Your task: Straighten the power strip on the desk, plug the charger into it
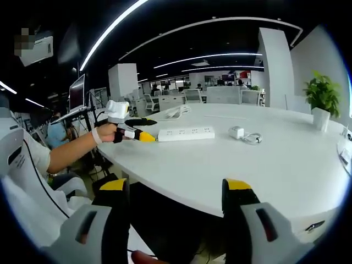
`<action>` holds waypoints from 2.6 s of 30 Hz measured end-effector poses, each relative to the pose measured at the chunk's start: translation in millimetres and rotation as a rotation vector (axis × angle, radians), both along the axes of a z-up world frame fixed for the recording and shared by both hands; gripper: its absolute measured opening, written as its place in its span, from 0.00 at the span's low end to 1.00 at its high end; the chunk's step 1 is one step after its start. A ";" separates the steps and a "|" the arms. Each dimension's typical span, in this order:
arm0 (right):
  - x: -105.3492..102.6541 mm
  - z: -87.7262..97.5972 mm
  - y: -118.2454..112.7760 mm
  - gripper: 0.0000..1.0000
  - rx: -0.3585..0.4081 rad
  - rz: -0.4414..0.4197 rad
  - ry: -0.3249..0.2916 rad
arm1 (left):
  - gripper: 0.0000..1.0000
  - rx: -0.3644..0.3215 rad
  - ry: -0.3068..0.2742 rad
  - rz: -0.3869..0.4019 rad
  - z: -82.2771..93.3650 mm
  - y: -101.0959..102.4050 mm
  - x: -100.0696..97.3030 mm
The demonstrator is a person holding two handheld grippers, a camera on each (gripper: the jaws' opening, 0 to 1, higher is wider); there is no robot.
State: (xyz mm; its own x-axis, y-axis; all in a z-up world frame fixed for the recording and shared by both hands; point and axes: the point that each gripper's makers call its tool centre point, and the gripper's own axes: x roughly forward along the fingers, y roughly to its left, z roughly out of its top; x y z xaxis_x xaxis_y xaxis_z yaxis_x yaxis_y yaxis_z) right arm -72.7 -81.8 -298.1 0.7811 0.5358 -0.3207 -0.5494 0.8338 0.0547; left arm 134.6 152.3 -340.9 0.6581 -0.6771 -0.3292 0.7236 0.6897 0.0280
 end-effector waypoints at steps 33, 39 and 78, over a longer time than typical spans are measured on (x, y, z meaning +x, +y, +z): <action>2.2 -13.5 -0.2 0.67 0.032 0.022 0.044 | 0.83 0.148 0.092 -0.101 -30.0 -32.3 42.9; 2.8 -15.8 1.3 0.67 0.037 0.028 0.050 | 0.80 0.131 0.117 -0.110 -34.2 -32.5 44.0; 11.7 -34.3 3.5 0.67 0.058 0.036 0.095 | 0.73 0.381 0.322 -0.176 -37.7 -28.7 31.1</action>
